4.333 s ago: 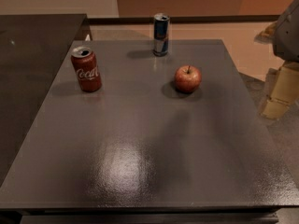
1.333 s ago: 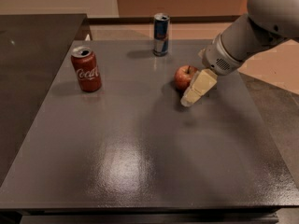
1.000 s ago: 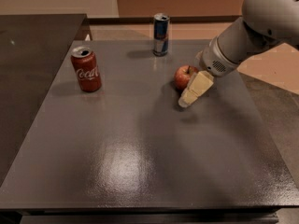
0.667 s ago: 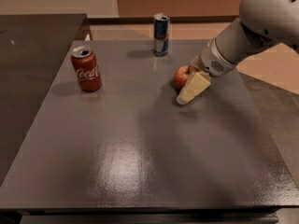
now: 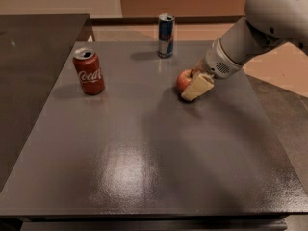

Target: Move apple near coke can

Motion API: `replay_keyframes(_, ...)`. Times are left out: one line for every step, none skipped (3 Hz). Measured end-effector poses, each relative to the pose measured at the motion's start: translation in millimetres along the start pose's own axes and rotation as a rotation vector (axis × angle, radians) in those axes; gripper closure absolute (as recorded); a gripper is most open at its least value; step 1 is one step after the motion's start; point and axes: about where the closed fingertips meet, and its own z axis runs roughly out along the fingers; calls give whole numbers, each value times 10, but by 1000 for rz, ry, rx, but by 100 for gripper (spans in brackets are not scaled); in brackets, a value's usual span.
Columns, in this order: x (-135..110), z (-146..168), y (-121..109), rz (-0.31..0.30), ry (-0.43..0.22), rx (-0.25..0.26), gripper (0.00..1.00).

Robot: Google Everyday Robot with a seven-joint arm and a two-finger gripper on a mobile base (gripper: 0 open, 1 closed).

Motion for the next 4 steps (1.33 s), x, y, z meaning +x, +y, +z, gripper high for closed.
replay_keyframes(-222,-65,156,-50,-31,-23,88)
replay_keyframes(-598,-124,436,-130,-78,-61,100)
replay_keyframes(-977,-59,751,-212,-102,-100,100)
replay_keyframes(-1268,102,947,-260,-107,-121,100)
